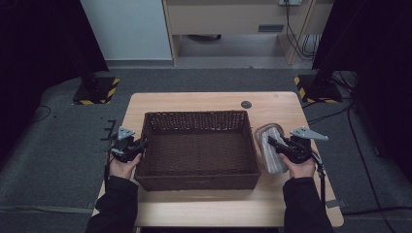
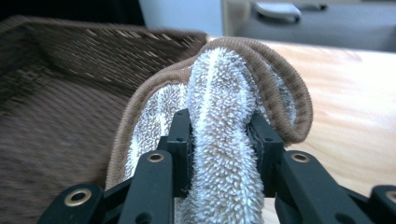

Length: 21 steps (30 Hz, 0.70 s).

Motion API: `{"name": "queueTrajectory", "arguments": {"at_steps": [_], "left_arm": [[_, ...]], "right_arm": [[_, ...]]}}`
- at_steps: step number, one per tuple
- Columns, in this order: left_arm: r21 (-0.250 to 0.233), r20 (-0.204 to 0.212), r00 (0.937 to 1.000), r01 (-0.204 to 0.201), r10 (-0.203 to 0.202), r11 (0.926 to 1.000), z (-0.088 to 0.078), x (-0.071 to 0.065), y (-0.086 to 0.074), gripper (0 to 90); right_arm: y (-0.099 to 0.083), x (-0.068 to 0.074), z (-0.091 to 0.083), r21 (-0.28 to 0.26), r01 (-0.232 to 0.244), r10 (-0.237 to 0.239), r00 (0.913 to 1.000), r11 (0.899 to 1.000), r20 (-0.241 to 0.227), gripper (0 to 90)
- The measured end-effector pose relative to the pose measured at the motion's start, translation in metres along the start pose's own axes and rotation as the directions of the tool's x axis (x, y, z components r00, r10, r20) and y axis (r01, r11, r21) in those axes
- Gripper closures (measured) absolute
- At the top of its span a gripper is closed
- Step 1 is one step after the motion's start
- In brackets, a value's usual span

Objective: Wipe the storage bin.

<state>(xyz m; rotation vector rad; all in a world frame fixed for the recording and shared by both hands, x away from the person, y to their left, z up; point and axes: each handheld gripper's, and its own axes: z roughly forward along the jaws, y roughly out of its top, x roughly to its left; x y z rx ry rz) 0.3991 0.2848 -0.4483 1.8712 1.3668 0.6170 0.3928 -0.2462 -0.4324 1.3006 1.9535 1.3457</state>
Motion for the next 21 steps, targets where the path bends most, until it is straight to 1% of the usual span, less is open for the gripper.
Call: {"name": "queueTrajectory", "arguments": {"at_steps": [2,4,5,8,11,13,15,17,19,21], "left_arm": [[0.000,0.002,1.0000,-0.005,0.005,1.0000,0.000,0.000,0.000,70.8],[-0.008,0.012,0.9999,-0.008,0.008,0.9999,0.000,0.001,-0.001,70.4],[-0.014,0.018,0.9998,0.003,-0.003,0.9999,0.000,0.002,-0.002,70.0],[-0.016,0.021,0.9998,-0.004,0.004,0.9999,0.000,0.002,-0.002,68.9],[-0.015,0.020,0.9998,-0.003,0.004,0.9999,0.000,0.002,-0.002,68.5],[-0.015,0.016,0.9999,-0.004,0.004,0.9999,0.000,0.002,-0.002,68.0],[-0.015,0.011,0.9999,-0.003,0.003,0.9999,-0.001,0.002,-0.002,66.5],[-0.023,0.006,1.0000,-0.002,0.002,0.9997,-0.001,0.003,-0.002,62.6],[-0.029,0.000,1.0000,-0.008,0.008,0.9996,-0.001,0.003,-0.002,59.7],[-0.035,-0.001,0.9998,-0.022,0.022,0.9991,-0.003,0.003,-0.002,57.7]], "right_arm": [[0.000,0.007,0.000,0.001,0.005,-0.005,0.9992,1.000,-0.040,67.3],[-0.004,0.014,0.005,0.029,0.032,-0.031,0.9984,0.999,-0.047,67.3],[-0.007,0.016,0.010,0.051,0.037,-0.034,0.9981,0.998,-0.050,67.3],[-0.018,0.018,0.023,0.102,0.043,-0.038,0.9982,0.994,-0.047,67.3],[-0.025,0.016,0.029,0.123,0.027,-0.023,0.9990,0.992,-0.039,67.3],[-0.030,0.016,0.033,0.144,0.033,-0.029,0.9991,0.989,-0.031,67.3],[-0.036,0.016,0.038,0.189,0.034,-0.031,0.9993,0.981,-0.022,67.4],[-0.042,0.017,0.044,0.227,0.047,-0.045,0.9989,0.973,-0.016,67.4],[-0.046,0.017,0.047,0.236,0.045,-0.043,0.9990,0.971,-0.013,67.4],[-0.048,0.014,0.049,0.245,0.028,-0.025,0.9996,0.969,-0.014,67.3]]}}
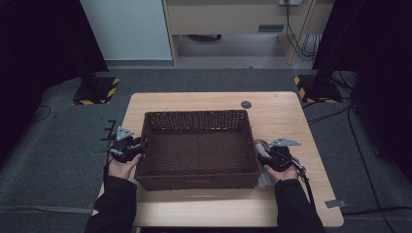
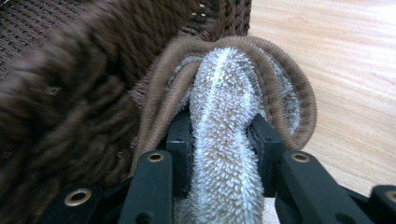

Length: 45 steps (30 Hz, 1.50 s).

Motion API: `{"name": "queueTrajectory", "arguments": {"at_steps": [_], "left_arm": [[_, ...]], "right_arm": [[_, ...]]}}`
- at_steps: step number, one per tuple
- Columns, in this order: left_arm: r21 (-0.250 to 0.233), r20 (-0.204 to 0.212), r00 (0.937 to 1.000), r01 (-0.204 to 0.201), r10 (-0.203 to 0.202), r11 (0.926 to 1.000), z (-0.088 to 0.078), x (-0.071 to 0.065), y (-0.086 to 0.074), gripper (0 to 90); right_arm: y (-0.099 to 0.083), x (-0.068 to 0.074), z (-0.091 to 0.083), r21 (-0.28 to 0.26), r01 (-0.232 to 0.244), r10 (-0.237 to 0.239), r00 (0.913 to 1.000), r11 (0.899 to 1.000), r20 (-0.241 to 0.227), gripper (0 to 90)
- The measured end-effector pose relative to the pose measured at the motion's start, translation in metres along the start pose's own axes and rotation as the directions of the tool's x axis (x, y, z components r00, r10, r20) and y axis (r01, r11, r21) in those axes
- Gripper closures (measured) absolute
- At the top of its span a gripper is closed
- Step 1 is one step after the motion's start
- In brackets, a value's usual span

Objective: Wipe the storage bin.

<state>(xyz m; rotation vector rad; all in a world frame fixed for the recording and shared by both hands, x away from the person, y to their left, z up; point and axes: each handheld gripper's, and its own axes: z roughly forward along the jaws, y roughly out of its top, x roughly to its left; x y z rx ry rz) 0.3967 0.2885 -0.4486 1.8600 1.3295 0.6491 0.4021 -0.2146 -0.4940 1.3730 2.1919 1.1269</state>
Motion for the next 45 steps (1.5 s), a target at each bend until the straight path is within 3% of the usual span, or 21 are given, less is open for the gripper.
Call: {"name": "queueTrajectory", "arguments": {"at_steps": [4,8,11,17,23,25,28,30,34,36,38,42,45], "left_arm": [[-0.033,0.026,0.9997,0.002,-0.001,0.9994,-0.007,0.001,0.001,51.8],[-0.048,0.030,0.9995,-0.009,0.010,0.9988,-0.016,-0.001,0.001,51.1],[-0.042,0.023,0.9988,-0.041,0.042,0.9983,-0.022,-0.003,0.000,51.9],[-0.009,0.048,0.9976,-0.050,0.050,0.9987,-0.029,-0.008,-0.008,54.7],[0.026,0.052,0.9971,-0.056,0.055,0.9981,-0.028,-0.012,-0.014,59.3],[0.036,0.040,0.9969,-0.069,0.067,0.9970,-0.026,-0.014,-0.015,60.9],[0.041,0.030,0.9982,-0.052,0.051,0.9978,-0.024,-0.015,-0.016,63.8],[0.041,0.030,0.9991,-0.031,0.030,0.9987,-0.023,-0.015,-0.016,65.7],[0.040,0.020,0.9995,-0.025,0.025,0.9989,-0.023,-0.016,-0.016,67.9],[0.038,0.022,0.9996,-0.019,0.018,0.9991,-0.023,-0.016,-0.016,68.3],[0.036,0.022,0.9997,-0.012,0.011,0.9993,-0.023,-0.016,-0.016,68.7],[0.039,0.018,0.9998,-0.009,0.008,0.9992,-0.023,-0.016,-0.015,69.5],[0.037,0.015,0.9999,0.004,-0.004,0.9993,-0.021,-0.015,-0.014,70.1]], "right_arm": [[-0.003,-0.003,0.005,0.026,-0.010,0.009,0.9999,1.000,0.011,67.2],[0.001,-0.005,-0.002,0.008,0.001,-0.001,0.9995,1.000,0.033,67.1],[0.006,-0.010,-0.016,-0.047,-0.014,0.015,0.9990,0.999,0.042,67.1],[0.012,-0.017,-0.046,-0.148,-0.037,0.043,0.9981,0.988,0.043,67.1],[0.021,-0.005,-0.060,-0.211,-0.026,0.025,0.9997,0.977,-0.007,67.2],[0.021,-0.002,-0.057,-0.203,-0.024,0.018,0.9994,0.979,-0.030,67.1],[0.017,0.002,-0.047,-0.171,-0.022,0.015,0.9990,0.985,-0.043,67.2],[0.014,0.003,-0.040,-0.145,-0.020,0.015,0.9993,0.989,-0.034,67.2],[0.006,0.002,-0.027,-0.087,-0.030,0.027,0.9993,0.996,-0.026,67.3],[0.003,0.004,-0.019,-0.046,-0.013,0.012,0.9997,0.999,-0.022,67.3],[-0.001,0.007,-0.010,-0.015,0.006,-0.006,1.0000,1.000,-0.008,67.3],[-0.003,0.003,-0.005,-0.001,-0.023,0.023,0.9997,1.000,-0.011,67.2],[-0.007,0.001,0.003,0.035,-0.011,0.011,0.9999,0.999,0.005,67.2]]}}
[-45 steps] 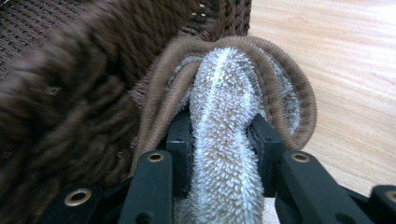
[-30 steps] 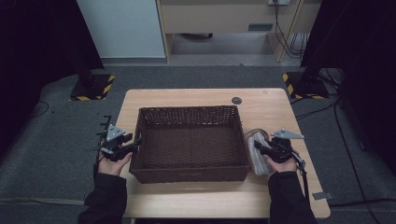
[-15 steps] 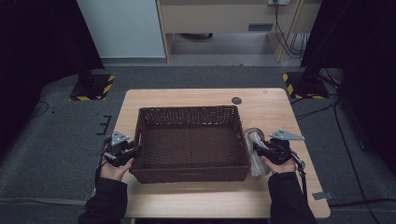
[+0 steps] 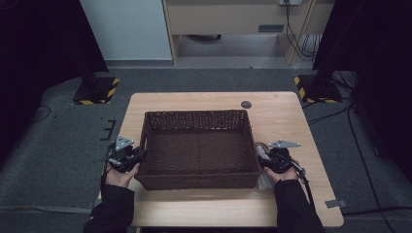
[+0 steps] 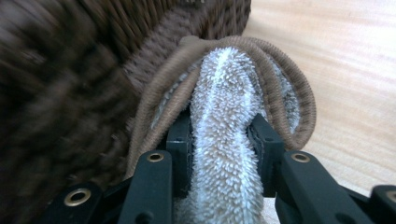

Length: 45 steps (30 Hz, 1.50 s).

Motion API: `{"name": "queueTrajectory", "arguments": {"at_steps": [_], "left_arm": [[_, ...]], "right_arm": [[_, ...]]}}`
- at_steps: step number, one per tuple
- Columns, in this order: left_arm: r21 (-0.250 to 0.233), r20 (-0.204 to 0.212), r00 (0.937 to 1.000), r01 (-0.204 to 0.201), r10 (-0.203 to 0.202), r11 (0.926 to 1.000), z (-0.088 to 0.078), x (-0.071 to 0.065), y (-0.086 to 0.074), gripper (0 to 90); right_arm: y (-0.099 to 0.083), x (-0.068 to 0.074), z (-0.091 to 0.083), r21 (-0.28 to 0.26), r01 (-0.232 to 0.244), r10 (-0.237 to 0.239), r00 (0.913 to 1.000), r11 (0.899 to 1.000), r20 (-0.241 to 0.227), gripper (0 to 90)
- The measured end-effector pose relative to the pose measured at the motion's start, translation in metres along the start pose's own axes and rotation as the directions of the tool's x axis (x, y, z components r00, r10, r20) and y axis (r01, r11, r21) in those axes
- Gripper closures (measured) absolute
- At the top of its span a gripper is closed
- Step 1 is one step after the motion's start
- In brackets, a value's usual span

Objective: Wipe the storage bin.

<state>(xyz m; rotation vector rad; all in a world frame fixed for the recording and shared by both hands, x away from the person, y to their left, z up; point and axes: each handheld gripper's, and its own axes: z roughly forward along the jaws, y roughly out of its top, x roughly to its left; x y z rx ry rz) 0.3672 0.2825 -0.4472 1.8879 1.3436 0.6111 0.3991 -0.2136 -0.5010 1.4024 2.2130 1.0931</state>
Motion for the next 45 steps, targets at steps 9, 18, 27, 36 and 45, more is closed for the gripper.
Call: {"name": "queueTrajectory", "arguments": {"at_steps": [9,18,27,36,45], "left_arm": [[0.000,0.001,1.0000,0.007,-0.007,1.0000,0.008,0.004,0.006,70.4],[0.002,0.000,1.0000,-0.003,0.003,1.0000,0.010,0.005,0.007,70.1],[-0.002,0.000,1.0000,0.001,-0.001,1.0000,0.010,0.004,0.007,69.9],[-0.004,-0.001,1.0000,0.009,-0.009,0.9999,0.011,0.005,0.008,70.1],[-0.010,0.012,0.9997,0.023,-0.023,0.9997,0.015,0.010,0.010,70.0]], "right_arm": [[0.011,-0.013,-0.018,-0.082,-0.032,0.036,0.9983,0.996,0.046,67.4],[0.027,-0.009,-0.076,-0.282,-0.032,0.029,0.9994,0.959,-0.016,67.4],[0.015,0.009,-0.051,-0.178,0.002,-0.010,0.9989,0.984,-0.045,67.6],[0.002,0.006,-0.024,-0.088,-0.004,0.003,0.9998,0.996,-0.020,67.4],[-0.002,0.000,-0.006,-0.026,-0.016,0.016,0.9999,1.000,-0.003,67.3]]}}
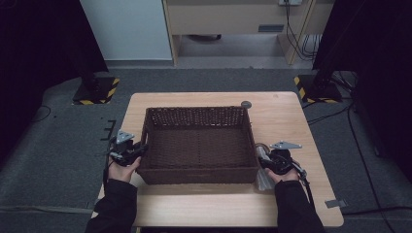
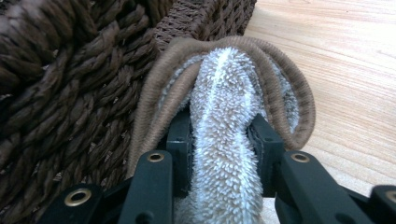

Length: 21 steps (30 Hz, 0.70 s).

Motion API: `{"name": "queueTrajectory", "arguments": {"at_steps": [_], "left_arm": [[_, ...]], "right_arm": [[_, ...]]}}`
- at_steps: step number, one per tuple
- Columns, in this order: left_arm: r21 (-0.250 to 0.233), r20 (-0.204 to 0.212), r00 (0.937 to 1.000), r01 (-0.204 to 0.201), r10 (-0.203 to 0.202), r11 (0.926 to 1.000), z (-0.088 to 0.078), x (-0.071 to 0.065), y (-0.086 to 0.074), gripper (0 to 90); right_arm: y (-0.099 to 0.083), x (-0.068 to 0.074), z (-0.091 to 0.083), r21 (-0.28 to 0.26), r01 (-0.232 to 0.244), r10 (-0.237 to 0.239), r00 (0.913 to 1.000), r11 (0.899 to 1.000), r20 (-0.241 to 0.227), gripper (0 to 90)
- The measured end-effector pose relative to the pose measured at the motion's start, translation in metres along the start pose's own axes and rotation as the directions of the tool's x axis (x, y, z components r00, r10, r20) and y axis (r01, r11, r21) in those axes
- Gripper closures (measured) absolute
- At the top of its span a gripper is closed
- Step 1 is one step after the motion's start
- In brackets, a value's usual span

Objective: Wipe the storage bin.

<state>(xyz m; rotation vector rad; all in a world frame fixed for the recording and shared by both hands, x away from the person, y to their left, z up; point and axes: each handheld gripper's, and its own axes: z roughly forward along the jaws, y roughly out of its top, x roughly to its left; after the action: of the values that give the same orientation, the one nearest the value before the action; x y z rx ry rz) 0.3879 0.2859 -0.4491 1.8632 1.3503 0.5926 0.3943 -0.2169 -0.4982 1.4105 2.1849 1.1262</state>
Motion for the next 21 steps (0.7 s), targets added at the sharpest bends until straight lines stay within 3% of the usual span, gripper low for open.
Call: {"name": "queueTrajectory", "arguments": {"at_steps": [2,7,14,18,21], "left_arm": [[0.003,-0.001,1.0000,-0.008,0.008,1.0000,0.000,0.000,0.001,69.9],[-0.010,0.014,0.9998,-0.014,0.014,0.9999,0.000,0.002,0.000,67.2],[-0.047,0.028,0.9996,-0.006,0.007,0.9989,-0.006,0.006,-0.002,51.6],[-0.053,0.042,0.9989,-0.020,0.023,0.9984,-0.014,0.007,-0.003,47.0],[-0.038,0.064,0.9979,-0.006,0.009,0.9992,-0.021,0.006,-0.005,47.2]], "right_arm": [[0.003,-0.002,-0.004,-0.007,0.001,-0.001,0.9999,1.000,0.013,67.3],[0.010,-0.011,-0.028,-0.100,-0.030,0.033,0.9990,0.995,0.030,67.3],[0.020,-0.015,-0.067,-0.231,-0.051,0.054,0.9985,0.971,0.008,67.7],[0.024,-0.005,-0.073,-0.247,-0.037,0.031,0.9991,0.968,-0.030,67.7],[0.022,0.005,-0.068,-0.221,-0.015,0.006,0.9990,0.975,-0.045,67.6]]}}
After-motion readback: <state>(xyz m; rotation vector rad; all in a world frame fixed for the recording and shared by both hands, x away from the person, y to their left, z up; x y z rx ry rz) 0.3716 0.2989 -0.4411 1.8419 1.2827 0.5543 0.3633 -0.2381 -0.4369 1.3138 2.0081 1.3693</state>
